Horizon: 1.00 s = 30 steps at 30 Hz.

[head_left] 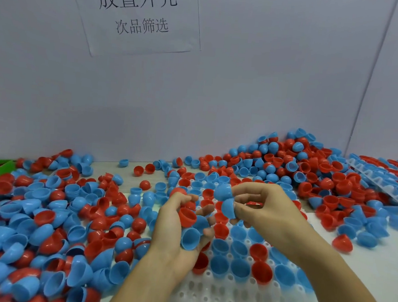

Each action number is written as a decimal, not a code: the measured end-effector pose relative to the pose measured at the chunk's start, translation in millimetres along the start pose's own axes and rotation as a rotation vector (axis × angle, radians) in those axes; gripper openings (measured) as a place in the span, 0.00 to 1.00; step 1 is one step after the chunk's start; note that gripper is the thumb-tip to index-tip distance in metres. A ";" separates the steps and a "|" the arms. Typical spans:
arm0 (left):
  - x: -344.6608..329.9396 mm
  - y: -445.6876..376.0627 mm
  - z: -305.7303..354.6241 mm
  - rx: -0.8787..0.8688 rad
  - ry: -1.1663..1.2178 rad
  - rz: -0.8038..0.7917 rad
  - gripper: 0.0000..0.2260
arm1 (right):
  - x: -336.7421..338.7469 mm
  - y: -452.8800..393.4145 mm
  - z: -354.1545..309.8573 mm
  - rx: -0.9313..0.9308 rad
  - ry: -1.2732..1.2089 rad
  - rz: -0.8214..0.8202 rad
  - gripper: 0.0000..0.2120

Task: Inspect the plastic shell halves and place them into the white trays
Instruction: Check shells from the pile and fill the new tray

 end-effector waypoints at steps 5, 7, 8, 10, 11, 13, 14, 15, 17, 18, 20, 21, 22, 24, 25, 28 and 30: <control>-7.4 -1.6 -9.1 0.086 -0.173 -0.107 0.06 | -6.9 1.4 -16.7 0.209 0.222 0.045 0.19; -8.5 -2.5 -12.4 0.101 -0.205 -0.124 0.06 | -11.6 2.6 -22.9 0.274 0.359 0.062 0.19; -8.3 -2.8 -13.1 0.103 -0.209 -0.120 0.07 | -14.7 3.1 -25.6 0.297 0.429 0.063 0.18; -8.3 -3.8 -12.8 0.093 -0.204 -0.112 0.07 | -19.1 3.8 -27.0 0.321 0.516 0.044 0.17; -8.7 -3.9 -11.7 0.082 -0.199 -0.109 0.07 | -20.8 4.4 -27.1 0.329 0.541 0.027 0.18; -6.8 -5.4 -9.2 0.048 -0.194 -0.095 0.08 | -23.8 6.8 -29.1 0.358 0.545 -0.005 0.17; -4.6 -6.7 -7.5 0.028 -0.201 -0.081 0.08 | -24.7 8.2 -31.4 0.372 0.506 -0.009 0.15; -2.5 -7.9 -6.1 0.007 -0.217 -0.067 0.08 | -25.1 9.0 -33.1 0.375 0.451 -0.006 0.12; -0.9 -10.0 -4.0 -0.037 -0.271 -0.064 0.08 | -24.8 7.7 -33.2 0.346 0.374 0.018 0.07; -2.0 -10.7 -3.9 -0.052 -0.296 -0.074 0.08 | -23.9 6.4 -32.1 0.317 0.364 0.039 0.05; -4.0 -10.5 -5.2 -0.061 -0.309 -0.089 0.10 | -20.6 4.9 -28.0 0.257 0.331 0.071 0.04; -5.3 -9.9 -5.7 -0.059 -0.297 -0.094 0.10 | -18.7 4.5 -25.1 0.229 0.296 0.078 0.06; -6.9 -8.9 -5.9 -0.055 -0.280 -0.105 0.10 | -17.1 4.4 -21.7 0.200 0.251 0.080 0.10; -9.4 -6.4 -5.2 -0.045 -0.236 -0.124 0.07 | -14.8 4.7 -17.9 0.155 0.158 0.082 0.15; -10.3 -4.9 -3.7 -0.034 -0.200 -0.129 0.08 | -12.5 4.7 -17.4 0.143 0.107 0.096 0.16; -10.9 -0.2 -1.1 0.024 0.000 -0.140 0.11 | 1.0 4.1 -14.0 0.098 -0.048 0.164 0.15; -9.9 3.0 1.3 0.049 0.144 -0.142 0.04 | 11.4 4.0 -11.2 0.081 -0.102 0.193 0.15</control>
Point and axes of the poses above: each hand's wrist, its own y-axis away from the middle knuckle, its own x-axis out of the back of the hand, z = x × y, the point moved 8 cm from there along -y, towards the middle knuckle, and after that the axes turned 4 degrees about -z, right-handed, at the moved point
